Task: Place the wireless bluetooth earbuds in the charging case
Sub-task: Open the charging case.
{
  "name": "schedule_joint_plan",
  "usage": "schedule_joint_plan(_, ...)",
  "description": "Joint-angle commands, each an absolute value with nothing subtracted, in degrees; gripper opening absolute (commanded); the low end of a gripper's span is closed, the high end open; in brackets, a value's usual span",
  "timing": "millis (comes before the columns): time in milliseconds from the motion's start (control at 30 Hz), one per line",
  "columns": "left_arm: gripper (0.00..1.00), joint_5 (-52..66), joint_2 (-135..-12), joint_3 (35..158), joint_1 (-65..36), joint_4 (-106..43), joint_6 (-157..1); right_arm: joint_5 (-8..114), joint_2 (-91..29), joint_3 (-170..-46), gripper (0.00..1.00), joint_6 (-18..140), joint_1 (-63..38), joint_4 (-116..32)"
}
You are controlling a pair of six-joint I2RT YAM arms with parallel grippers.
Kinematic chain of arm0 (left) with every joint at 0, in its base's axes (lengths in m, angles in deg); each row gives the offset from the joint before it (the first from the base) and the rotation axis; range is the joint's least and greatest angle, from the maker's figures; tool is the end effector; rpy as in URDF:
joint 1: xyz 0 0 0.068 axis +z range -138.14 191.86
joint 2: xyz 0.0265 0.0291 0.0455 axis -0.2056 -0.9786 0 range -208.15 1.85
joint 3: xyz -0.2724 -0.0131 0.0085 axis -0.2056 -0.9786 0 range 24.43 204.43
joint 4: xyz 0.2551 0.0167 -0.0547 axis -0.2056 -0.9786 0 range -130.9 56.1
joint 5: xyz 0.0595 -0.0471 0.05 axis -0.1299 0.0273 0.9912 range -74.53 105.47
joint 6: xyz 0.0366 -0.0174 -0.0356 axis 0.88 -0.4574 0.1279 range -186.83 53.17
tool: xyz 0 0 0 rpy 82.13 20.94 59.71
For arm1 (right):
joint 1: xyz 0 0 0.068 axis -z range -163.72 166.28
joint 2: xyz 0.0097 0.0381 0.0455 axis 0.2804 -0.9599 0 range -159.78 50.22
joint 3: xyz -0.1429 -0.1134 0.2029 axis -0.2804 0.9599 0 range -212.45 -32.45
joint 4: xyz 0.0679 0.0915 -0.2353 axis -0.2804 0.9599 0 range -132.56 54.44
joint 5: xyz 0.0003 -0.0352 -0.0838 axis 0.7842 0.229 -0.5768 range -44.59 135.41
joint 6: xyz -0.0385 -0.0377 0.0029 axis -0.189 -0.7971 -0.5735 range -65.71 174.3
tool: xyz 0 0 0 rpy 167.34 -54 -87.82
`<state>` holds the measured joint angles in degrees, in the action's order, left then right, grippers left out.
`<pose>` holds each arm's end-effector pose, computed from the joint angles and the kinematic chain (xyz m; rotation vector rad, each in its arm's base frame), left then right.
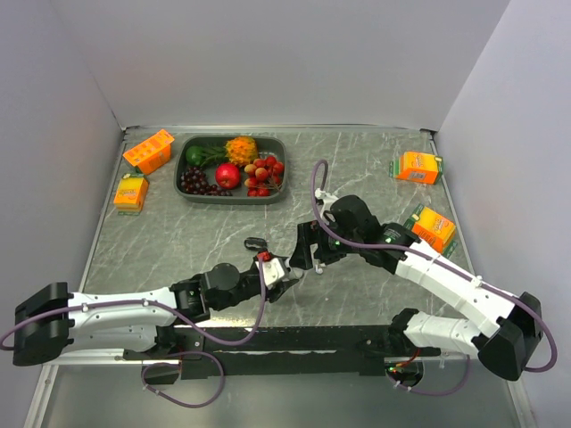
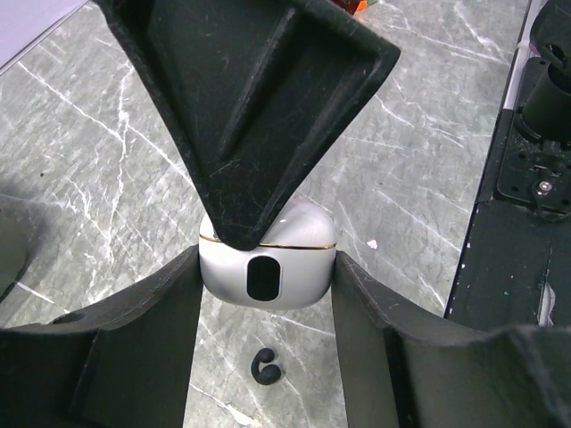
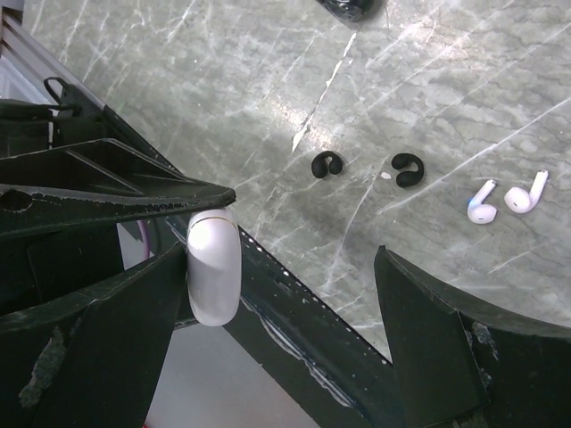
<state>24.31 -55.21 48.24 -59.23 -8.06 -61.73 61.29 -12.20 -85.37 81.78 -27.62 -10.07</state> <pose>0.0772 -0.2086 0.2369 0.9854 1.4492 -0.7230 0.1588 0.1663 0.2939 -0.5022 2.4116 0.9175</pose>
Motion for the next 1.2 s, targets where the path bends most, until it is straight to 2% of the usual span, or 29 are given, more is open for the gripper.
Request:
schedule_joint_plan(0,0.01,26.54,-53.0,48.07,-59.42,-4.73,-62.0,58.68,-10.26,-85.97,0.92,81.54,-27.75,-8.81)
schedule_joint_plan(667,0.01,28.65,-50.63,46.14,-59.5,-3.93,-62.53,57.01,-9.2,-85.71,0.93,82.24,-27.66,-8.28)
schedule_joint_plan(767,0.01,28.74,-50.19,46.23,-59.5,-4.02,-62.61,59.82,-7.27,-85.1,0.93,83.03,-27.58,-11.35)
schedule_joint_plan(867,0.01,28.65,-49.75,45.97,-59.59,-3.15,-63.14,63.86,-5.95,-84.22,0.88,84.78,-27.23,-15.92)
schedule_joint_plan(1000,0.01,28.3,-49.75,46.23,-59.5,-2.53,-64.02,68.87,-7.61,-83.34,0.73,86.9,-26.26,-19.96)
schedule_joint_plan(1167,0.01,28.21,-48.61,46.05,-59.59,-1.91,-64.55,70.55,-9.11,-82.72,0.66,88.13,-25.91,-22.08)
